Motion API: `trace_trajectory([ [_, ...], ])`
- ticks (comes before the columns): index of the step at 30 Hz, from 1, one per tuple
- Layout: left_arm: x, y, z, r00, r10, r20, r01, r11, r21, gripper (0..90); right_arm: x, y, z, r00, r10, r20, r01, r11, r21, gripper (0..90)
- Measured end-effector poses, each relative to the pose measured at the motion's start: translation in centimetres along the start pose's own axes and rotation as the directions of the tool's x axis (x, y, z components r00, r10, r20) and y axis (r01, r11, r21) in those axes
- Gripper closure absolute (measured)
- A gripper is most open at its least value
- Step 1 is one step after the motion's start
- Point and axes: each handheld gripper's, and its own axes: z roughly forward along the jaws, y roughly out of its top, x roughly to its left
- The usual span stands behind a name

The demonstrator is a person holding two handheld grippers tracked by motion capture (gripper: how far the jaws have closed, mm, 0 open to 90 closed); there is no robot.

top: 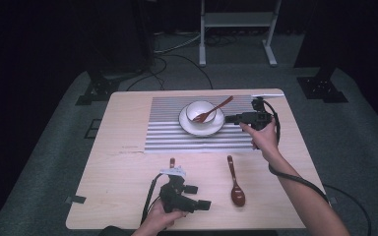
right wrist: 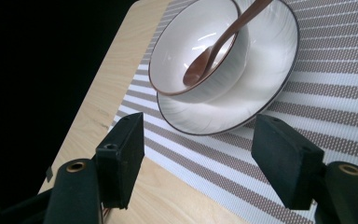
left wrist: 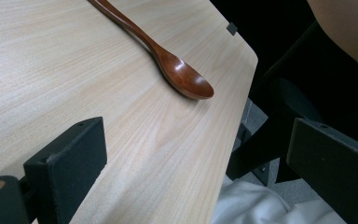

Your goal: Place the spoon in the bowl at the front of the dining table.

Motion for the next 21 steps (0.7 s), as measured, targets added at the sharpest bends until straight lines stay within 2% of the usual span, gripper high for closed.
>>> trace_trajectory([
  [12, 0.1, 0.1, 0.1, 1.0000, -0.002, -0.002, 0.002, 1.0000, -0.002, 3.6, 0.1, -1.1, -0.6, 0.9997, -0.020, -0.012, 0.020, 0.999, 0.028, 33.3],
  [21, 0.0, 0.1, 0.2, 1.0000, -0.001, -0.005, 0.002, 1.0000, 0.001, 3.6, 0.2, -2.9, -1.1, 0.9993, -0.031, -0.019, 0.032, 0.997, 0.064, 33.2],
])
